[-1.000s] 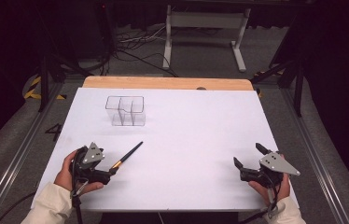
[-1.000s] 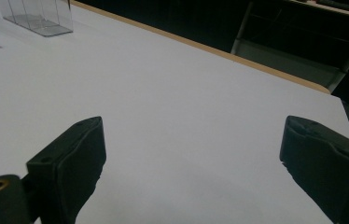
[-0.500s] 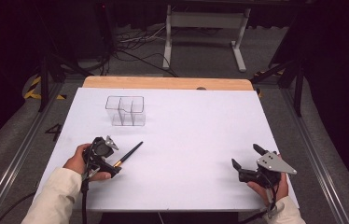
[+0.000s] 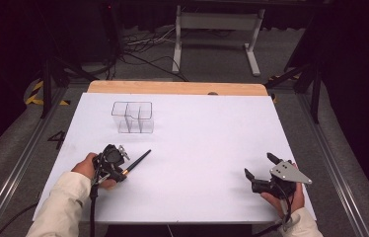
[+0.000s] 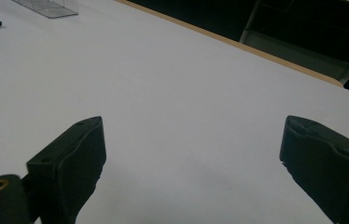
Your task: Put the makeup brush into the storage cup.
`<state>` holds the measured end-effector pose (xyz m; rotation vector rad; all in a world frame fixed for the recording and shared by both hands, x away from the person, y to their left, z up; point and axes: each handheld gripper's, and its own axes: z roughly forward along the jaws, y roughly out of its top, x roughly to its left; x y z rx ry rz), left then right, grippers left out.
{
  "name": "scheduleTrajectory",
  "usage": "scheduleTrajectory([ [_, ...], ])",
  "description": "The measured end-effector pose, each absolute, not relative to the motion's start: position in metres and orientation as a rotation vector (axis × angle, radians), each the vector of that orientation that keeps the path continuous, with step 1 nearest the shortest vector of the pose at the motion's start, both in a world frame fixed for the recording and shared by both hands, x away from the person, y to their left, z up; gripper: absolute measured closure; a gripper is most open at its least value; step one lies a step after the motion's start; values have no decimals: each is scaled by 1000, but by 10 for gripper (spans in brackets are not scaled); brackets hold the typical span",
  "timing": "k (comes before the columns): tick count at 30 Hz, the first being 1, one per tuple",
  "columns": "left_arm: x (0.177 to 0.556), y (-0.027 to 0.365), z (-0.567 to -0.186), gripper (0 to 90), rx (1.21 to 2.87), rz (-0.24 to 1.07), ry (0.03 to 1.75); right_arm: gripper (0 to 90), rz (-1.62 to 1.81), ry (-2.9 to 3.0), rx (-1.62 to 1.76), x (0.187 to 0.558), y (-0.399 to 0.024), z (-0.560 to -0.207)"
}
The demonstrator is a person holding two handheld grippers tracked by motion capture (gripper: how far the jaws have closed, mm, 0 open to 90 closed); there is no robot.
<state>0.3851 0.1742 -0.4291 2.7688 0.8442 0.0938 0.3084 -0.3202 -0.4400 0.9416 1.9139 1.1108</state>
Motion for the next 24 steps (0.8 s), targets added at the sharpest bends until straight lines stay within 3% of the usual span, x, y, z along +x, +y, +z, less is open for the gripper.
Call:
scheduleTrajectory([
  [2, 384, 173, -429, 772, 2786, 104, 814, 79, 1104, 1913, 938, 308, -319, -440],
  [10, 382, 166, -429, 777, 2763, 106, 759, 115, 976, 1916, 814, 304, -300, -437],
  [24, 380, 140, -425, 777, 2734, 65, 660, 166, 782, 1929, 419, 292, -215, -433],
])
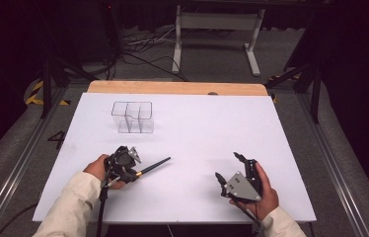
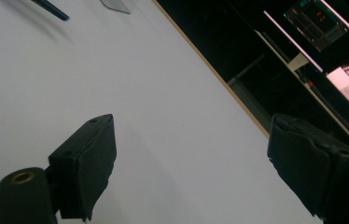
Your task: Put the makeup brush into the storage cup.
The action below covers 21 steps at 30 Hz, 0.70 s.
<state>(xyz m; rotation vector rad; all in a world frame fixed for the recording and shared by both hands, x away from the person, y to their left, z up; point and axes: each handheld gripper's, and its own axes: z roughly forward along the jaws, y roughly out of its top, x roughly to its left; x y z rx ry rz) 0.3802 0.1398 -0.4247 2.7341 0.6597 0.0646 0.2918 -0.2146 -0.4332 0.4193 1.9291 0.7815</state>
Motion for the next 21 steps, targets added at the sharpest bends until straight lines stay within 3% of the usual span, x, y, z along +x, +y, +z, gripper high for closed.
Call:
scheduleTrajectory([
  [14, 376, 98, -415, 776, 2756, 63, 515, 213, 653, 1997, 137, 297, -112, -457],
  [21, 373, 89, -411, 776, 2754, 74, 477, 313, 586, 2002, 27, 296, -80, -467],
])
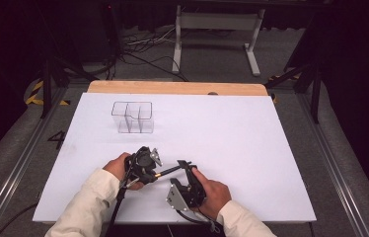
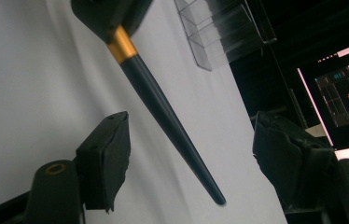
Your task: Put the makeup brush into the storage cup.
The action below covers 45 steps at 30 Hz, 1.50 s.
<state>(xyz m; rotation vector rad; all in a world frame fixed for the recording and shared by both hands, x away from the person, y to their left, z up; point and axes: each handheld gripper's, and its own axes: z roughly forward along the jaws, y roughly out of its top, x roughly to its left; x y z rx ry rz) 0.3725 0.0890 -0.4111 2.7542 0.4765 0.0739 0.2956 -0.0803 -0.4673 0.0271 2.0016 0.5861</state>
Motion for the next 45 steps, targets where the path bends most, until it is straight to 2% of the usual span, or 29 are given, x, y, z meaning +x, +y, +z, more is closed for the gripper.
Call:
scheduleTrajectory([
  [9, 364, 84, -405, 776, 2763, 101, 435, 567, 472, 1954, -97, 285, -51, -479],
  [10, 364, 84, -405, 776, 2763, 101, 435, 567, 472, 1954, -97, 285, -51, -479],
  [12, 362, 81, -403, 776, 2780, 101, 406, 671, 430, 1962, -144, 282, -46, -482],
  [13, 362, 81, -403, 775, 2780, 101, 406, 671, 430, 1962, -144, 282, -46, -482],
  [14, 361, 80, -403, 775, 2778, 92, 410, 744, 425, 1964, -139, 280, -45, -482],
  [18, 359, 79, -403, 774, 2780, 99, 407, 785, 390, 1979, -157, 279, -42, -484],
  [27, 359, 80, -402, 768, 2740, 107, 406, 788, 363, 1977, -160, 279, -43, -484],
  [30, 358, 85, -397, 592, 2667, 163, 435, 789, 355, 1987, -141, 281, -46, -484],
  [32, 354, 92, -392, 592, 2631, 195, 407, 789, 342, 1993, -142, 284, -50, -481],
  [38, 340, 114, -376, 322, 2459, 368, 372, 789, 382, 1992, -54, 291, -64, -471],
  [45, 331, 150, -379, 148, 2264, 477, 439, 788, 475, 1994, 82, 303, -86, -459],
])
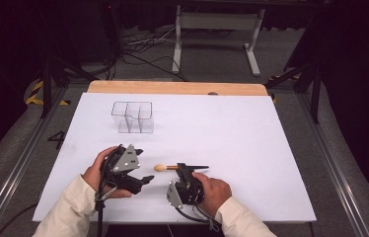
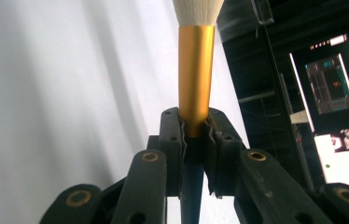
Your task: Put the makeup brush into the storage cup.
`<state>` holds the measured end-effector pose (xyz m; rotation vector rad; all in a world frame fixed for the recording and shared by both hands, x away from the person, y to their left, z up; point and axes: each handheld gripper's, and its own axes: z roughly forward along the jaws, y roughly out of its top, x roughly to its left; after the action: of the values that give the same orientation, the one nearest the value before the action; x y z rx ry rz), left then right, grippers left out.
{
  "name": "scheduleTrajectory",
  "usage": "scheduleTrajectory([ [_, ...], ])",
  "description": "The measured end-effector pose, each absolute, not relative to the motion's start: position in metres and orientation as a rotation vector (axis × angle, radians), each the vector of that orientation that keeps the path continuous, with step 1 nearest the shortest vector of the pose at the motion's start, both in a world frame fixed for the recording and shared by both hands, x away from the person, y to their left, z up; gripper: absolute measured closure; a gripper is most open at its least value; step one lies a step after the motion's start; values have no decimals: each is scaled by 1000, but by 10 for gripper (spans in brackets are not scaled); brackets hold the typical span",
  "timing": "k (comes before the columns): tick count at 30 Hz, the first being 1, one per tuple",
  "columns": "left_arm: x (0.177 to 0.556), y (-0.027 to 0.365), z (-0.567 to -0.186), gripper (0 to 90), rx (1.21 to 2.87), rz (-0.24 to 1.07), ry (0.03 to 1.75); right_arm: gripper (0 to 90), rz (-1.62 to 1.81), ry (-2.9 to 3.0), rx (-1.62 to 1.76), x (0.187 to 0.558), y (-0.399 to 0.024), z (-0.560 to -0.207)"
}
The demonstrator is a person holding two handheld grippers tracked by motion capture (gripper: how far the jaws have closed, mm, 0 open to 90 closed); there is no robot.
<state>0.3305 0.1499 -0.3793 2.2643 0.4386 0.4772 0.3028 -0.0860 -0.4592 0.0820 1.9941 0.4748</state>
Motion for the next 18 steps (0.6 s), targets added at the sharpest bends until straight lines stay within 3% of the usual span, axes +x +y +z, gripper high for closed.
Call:
scheduleTrajectory([
  [5, 327, 177, -389, 39, 2162, 508, 488, 788, 539, 1993, 144, 308, -96, -453],
  [11, 315, 233, -432, 37, 1939, 523, 624, 788, 659, 2046, 251, 316, -107, -449],
  [18, 301, 252, -452, 42, 1893, 580, 722, 788, 777, 2038, 336, 321, -116, -443],
])
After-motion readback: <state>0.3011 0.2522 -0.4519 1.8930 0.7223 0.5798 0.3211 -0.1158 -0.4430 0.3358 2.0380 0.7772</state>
